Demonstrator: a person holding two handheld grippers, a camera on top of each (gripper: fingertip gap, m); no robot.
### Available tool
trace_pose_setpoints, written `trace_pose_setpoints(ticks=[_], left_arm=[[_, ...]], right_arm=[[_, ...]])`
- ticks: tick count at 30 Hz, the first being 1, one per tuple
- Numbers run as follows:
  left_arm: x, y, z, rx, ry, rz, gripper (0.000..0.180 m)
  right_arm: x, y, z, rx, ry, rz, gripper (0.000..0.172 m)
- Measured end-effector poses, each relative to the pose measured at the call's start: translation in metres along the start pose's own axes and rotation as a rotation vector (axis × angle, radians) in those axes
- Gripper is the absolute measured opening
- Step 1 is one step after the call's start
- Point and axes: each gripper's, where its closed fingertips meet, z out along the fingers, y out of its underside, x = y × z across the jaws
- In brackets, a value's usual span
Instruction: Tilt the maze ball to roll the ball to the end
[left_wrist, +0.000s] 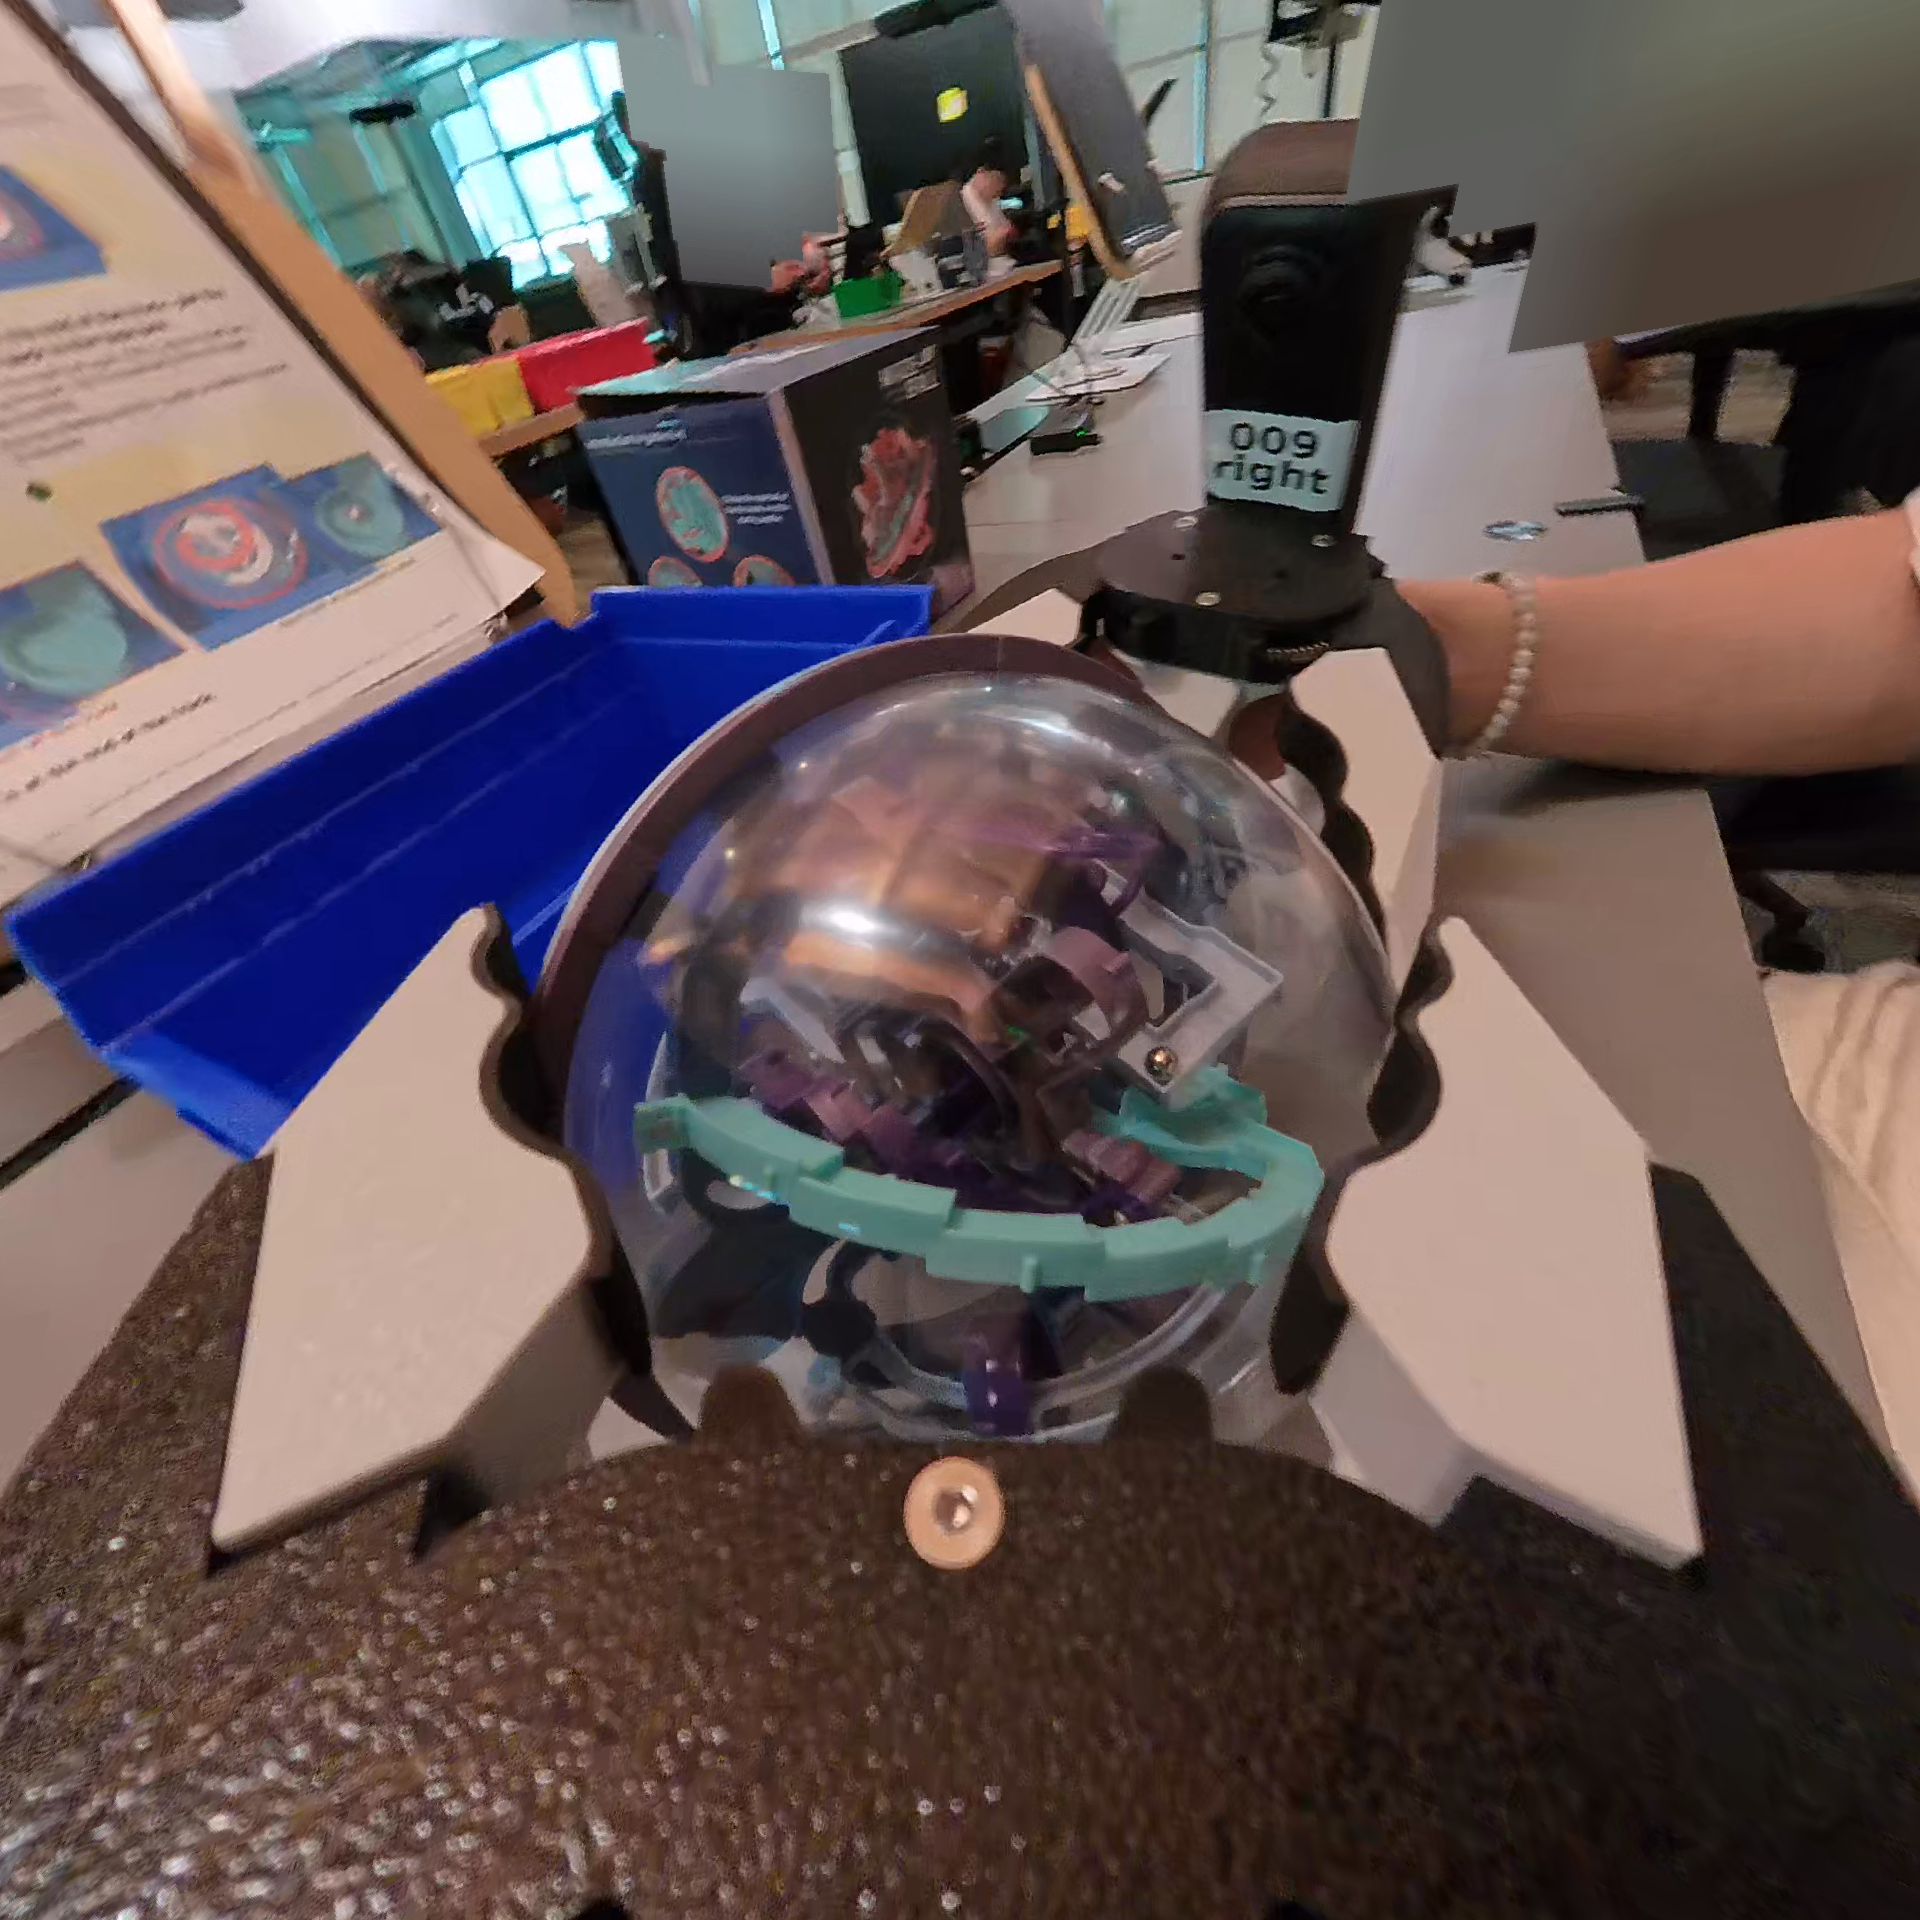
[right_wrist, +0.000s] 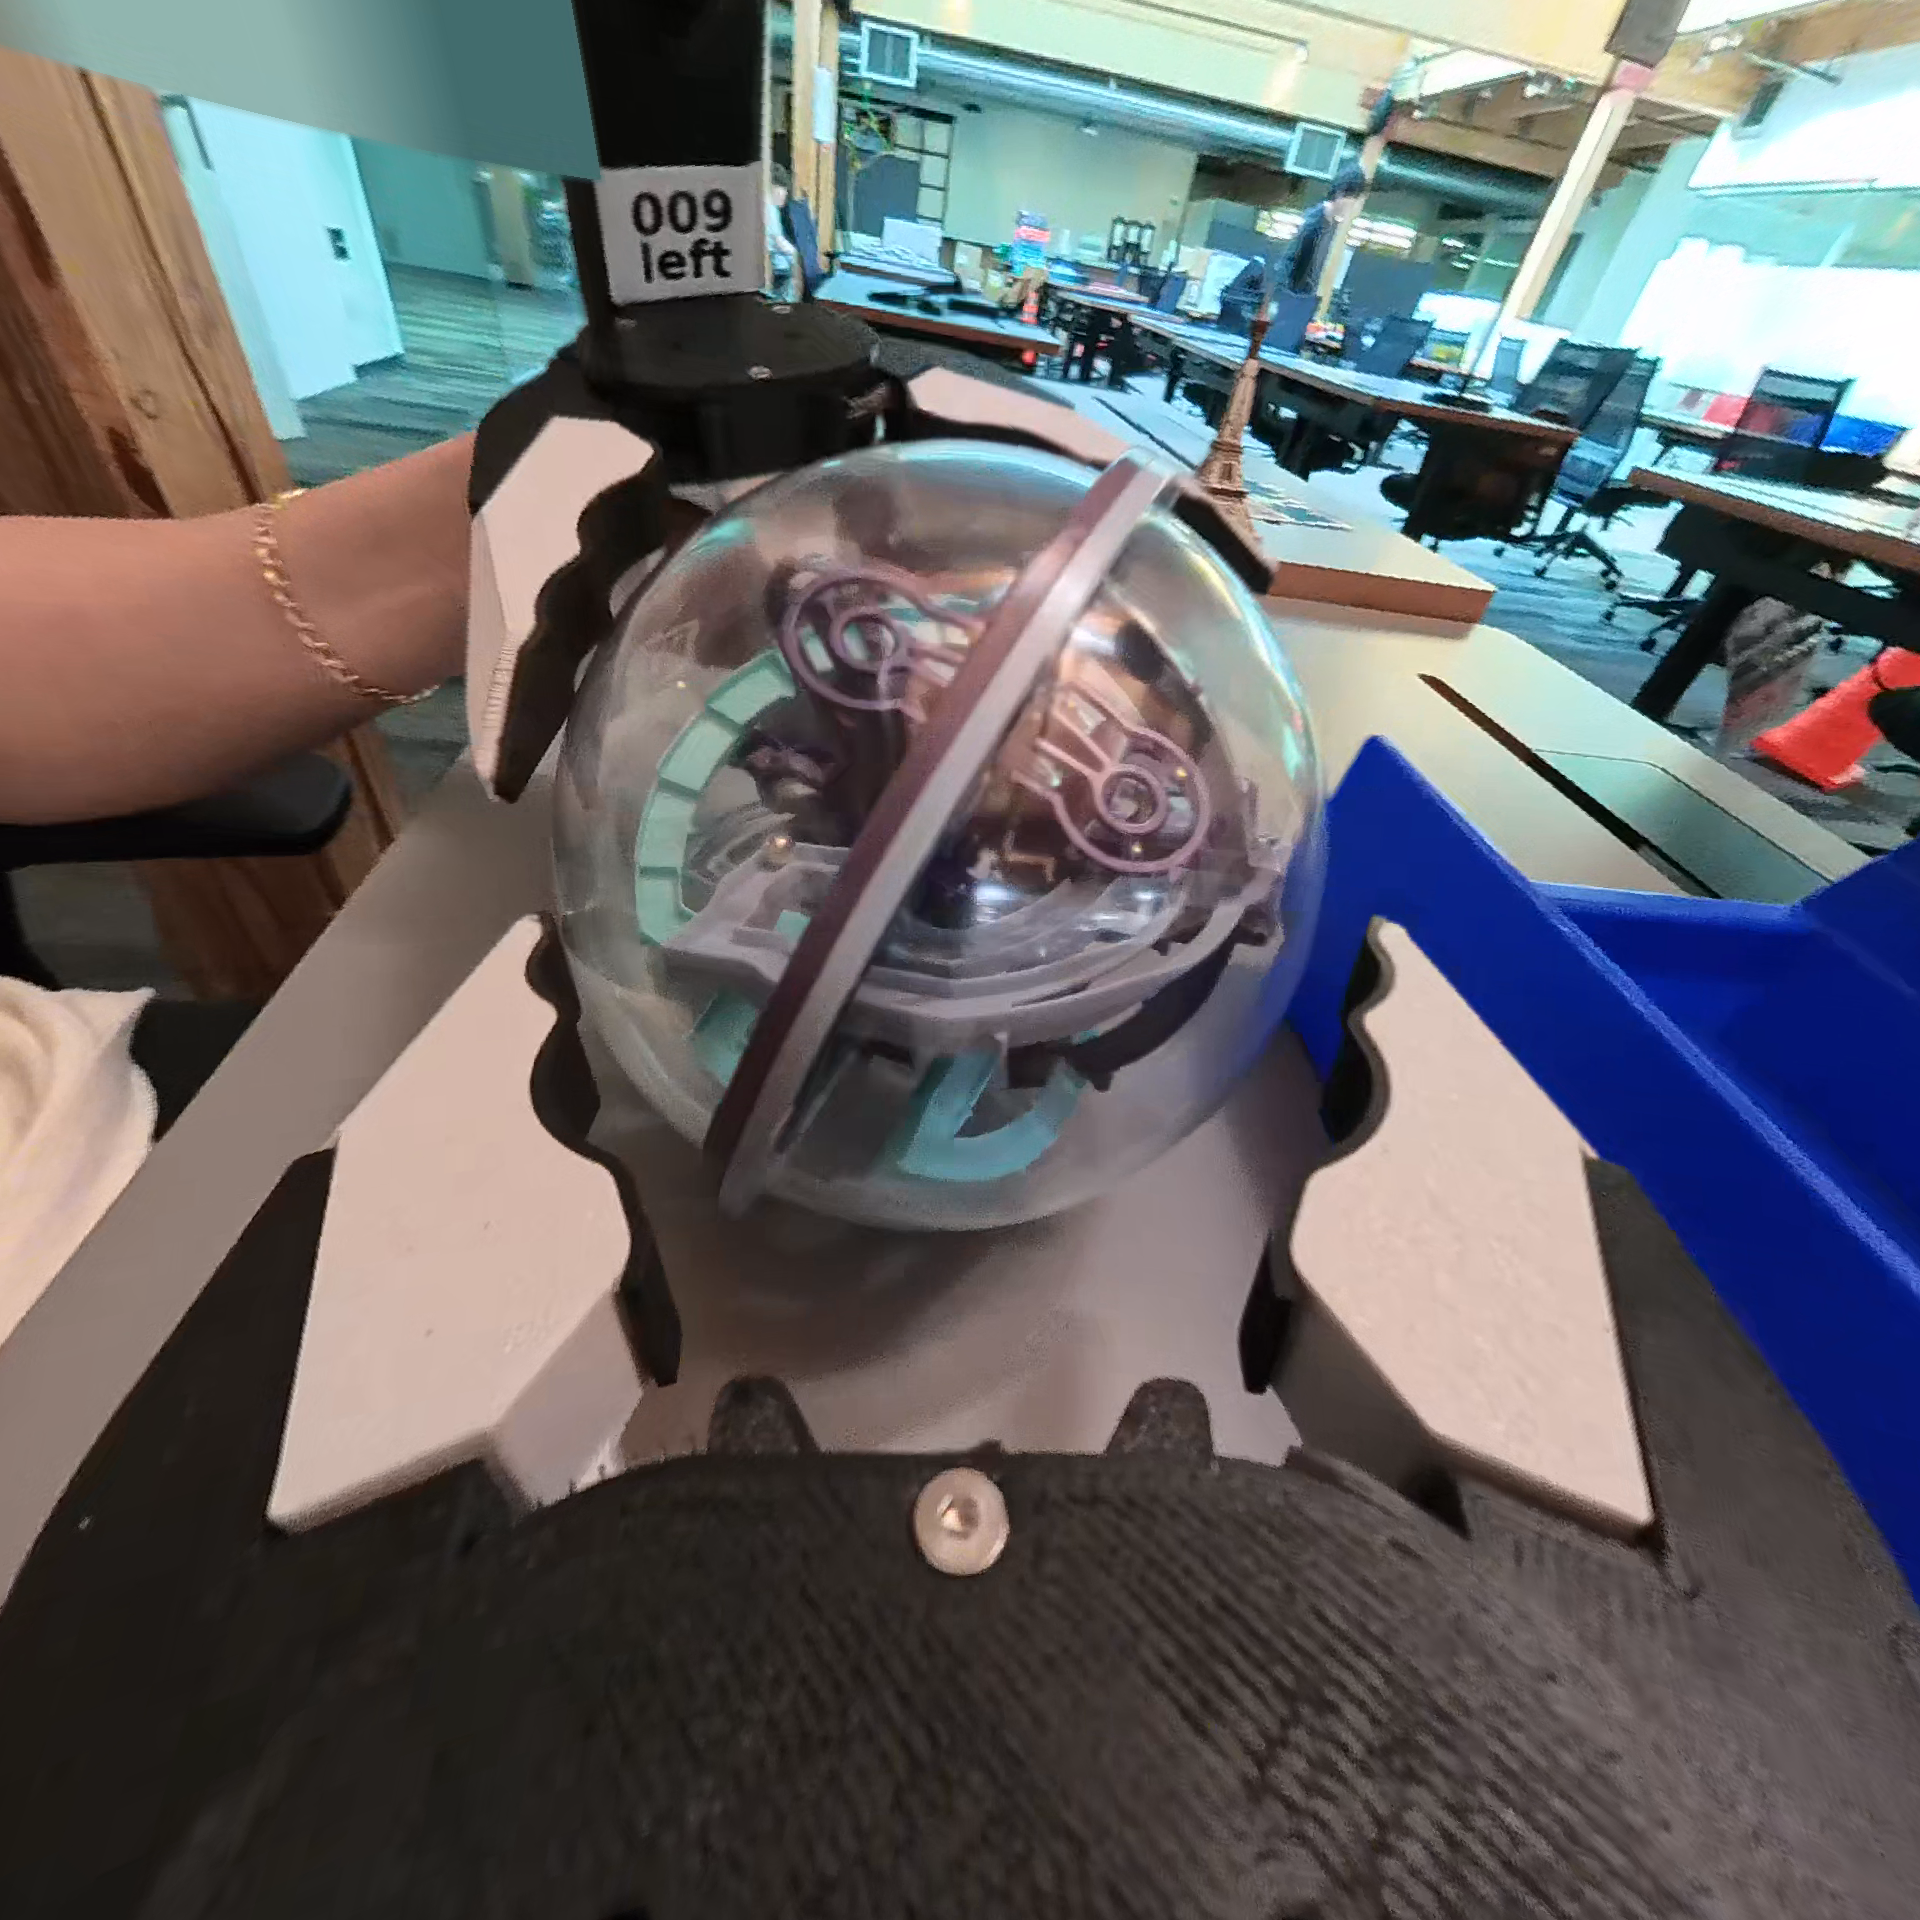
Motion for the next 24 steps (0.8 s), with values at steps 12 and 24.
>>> trace_pose_setpoints(ticks=[12, 24], left_arm=[[0.006, -0.002, -0.01, -0.028, 0.009, 0.093, 0.157], [-0.008, 0.027, -0.025, -0.381, -0.142, -0.182, 0.157]], right_arm=[[-0.009, 0.031, 0.02, -0.158, 0.055, -0.158, 0.154], [-0.003, 0.031, 0.02, -0.166, 0.101, -0.158, 0.152]])
